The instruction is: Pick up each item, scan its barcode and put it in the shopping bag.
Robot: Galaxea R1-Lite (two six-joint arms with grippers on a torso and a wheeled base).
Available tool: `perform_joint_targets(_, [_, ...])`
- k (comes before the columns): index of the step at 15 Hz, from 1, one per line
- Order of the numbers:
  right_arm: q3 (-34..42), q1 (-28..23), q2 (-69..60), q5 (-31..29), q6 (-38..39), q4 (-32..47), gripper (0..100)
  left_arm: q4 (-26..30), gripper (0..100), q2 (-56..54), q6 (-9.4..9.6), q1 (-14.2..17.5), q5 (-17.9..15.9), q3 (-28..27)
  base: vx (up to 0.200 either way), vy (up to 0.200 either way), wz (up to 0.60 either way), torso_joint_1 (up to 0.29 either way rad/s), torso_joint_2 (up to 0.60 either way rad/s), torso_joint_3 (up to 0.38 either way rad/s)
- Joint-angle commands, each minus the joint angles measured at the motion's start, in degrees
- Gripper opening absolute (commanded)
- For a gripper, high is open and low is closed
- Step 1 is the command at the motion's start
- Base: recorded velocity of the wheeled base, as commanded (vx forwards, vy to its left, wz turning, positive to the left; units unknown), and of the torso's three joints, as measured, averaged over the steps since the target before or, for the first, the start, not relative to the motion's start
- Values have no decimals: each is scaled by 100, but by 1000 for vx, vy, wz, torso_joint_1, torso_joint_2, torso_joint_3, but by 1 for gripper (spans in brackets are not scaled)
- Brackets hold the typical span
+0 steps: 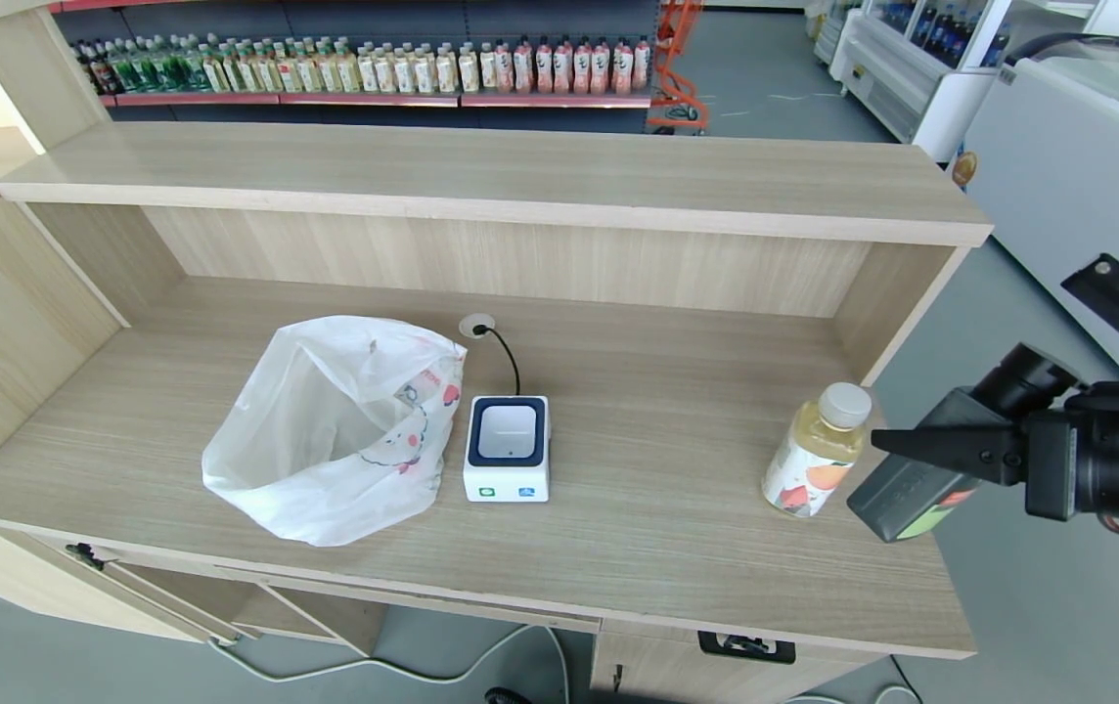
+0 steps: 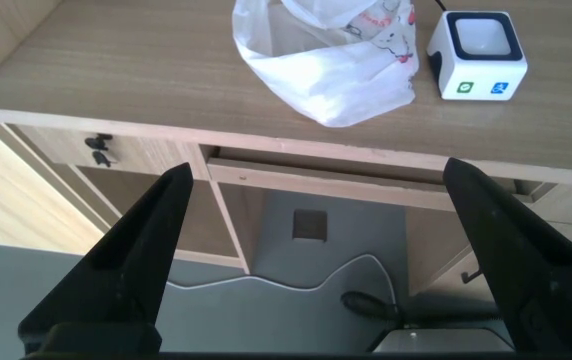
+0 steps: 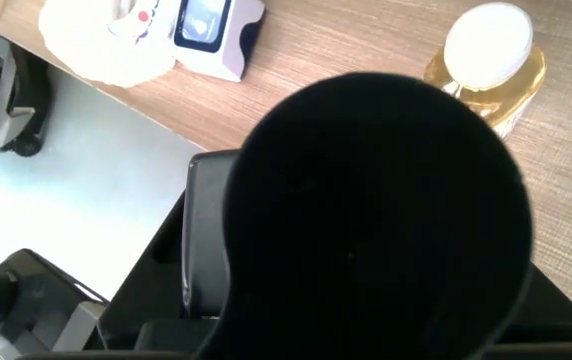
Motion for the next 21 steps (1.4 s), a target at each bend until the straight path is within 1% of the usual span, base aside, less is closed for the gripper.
perform_joint_targets(1, [-2, -5, 53, 3, -1, -85, 0, 0, 100, -2, 0, 0, 0, 0, 0, 200, 0, 2, -2, 7])
perform_joint_targets(4, [-11, 4, 263, -14, -19, -384, 0, 0, 100, -2, 0, 0, 0, 0, 0, 200, 0, -1, -2, 2])
perform_joint_targets(5, [-20, 12, 413, -120, -36, -639, 0, 0, 100, -2, 0, 0, 0, 0, 0, 200, 0, 12, 2, 7])
perform_joint_targets(8, [-116, 162, 729, -313, -28, -841, 0, 0, 100, -2, 0, 0, 0, 0, 0, 200, 0, 5, 4, 4])
perform_joint_targets(9, [-195, 223, 852, -339, -28, -868, 0, 0, 100, -2, 0, 0, 0, 0, 0, 200, 0, 2, 2, 2])
perform_joint_targets(11, [-503, 329, 1248, -621, -19, -1008, 0, 0, 100, -2, 0, 0, 0, 0, 0, 200, 0, 2, 2, -2])
perform_joint_targets(13, [-731, 478, 1635, -752, -36, -1131, 0, 0, 100, -2, 0, 0, 0, 0, 0, 200, 0, -2, 2, 2])
perform_joint_targets(15, [-1030, 786, 2118, -1122, -36, -1298, 0, 0, 100, -2, 8, 0, 0, 0, 0, 200, 0, 5, 5, -7])
perform_joint_targets(17, [-1224, 962, 2522, -1376, -36, -1325, 0, 0, 100, -2, 17, 0, 0, 0, 0, 0, 0, 0, 0, 0])
perform_joint_targets(21, [-1496, 1076, 3155, -2027, -54, -1281, 0, 0, 100, -2, 17, 0, 0, 0, 0, 0, 0, 0, 0, 0])
